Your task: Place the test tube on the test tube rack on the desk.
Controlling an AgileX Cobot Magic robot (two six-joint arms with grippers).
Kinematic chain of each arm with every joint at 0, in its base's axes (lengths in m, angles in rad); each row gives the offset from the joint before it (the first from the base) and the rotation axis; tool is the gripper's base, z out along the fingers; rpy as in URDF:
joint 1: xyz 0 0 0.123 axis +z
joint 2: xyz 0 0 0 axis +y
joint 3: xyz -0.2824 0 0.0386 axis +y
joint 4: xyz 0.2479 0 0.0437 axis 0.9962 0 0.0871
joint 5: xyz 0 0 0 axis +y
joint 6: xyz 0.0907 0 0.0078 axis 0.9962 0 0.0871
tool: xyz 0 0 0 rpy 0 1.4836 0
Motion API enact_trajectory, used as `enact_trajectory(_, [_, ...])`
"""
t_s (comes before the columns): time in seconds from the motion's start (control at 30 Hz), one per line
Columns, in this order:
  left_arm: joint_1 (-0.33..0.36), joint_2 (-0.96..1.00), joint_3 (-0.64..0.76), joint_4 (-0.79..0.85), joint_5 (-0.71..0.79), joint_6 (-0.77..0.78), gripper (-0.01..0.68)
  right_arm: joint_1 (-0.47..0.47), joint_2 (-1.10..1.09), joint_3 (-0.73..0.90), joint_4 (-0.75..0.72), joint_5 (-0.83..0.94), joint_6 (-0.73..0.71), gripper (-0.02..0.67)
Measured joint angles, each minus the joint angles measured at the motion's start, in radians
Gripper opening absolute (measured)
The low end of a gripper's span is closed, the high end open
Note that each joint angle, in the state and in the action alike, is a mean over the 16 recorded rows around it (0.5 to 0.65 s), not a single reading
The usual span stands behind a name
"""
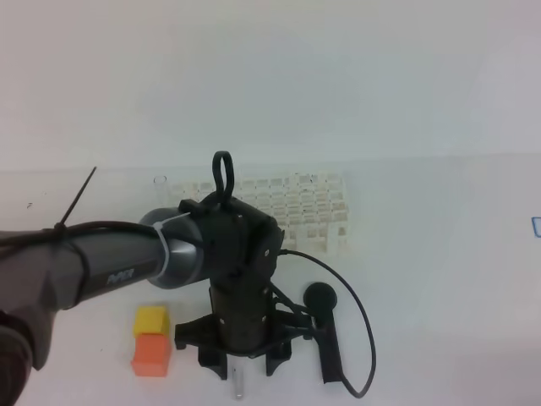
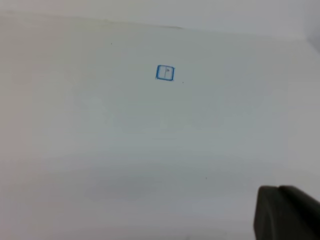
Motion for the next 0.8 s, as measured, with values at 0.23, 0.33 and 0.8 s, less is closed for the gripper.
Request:
enact_trajectory(0.23, [0.001, 0.021, -0.007, -0.028, -0.021, -0.004, 0.394, 0.000, 0.000, 0.000, 0.000, 0.000, 0.000, -0.001])
enact_trajectory(0.33, [0.001, 0.028, -0.009, -0.029, -0.025, -0.006, 0.342, 0.000, 0.000, 0.000, 0.000, 0.000, 0.000, -0.001])
enact_trajectory(0.8, [0.000, 0.028, -0.002, 0.002, -0.014, 0.045, 0.076, 0.000, 0.000, 0.000, 0.000, 0.000, 0.000, -0.001])
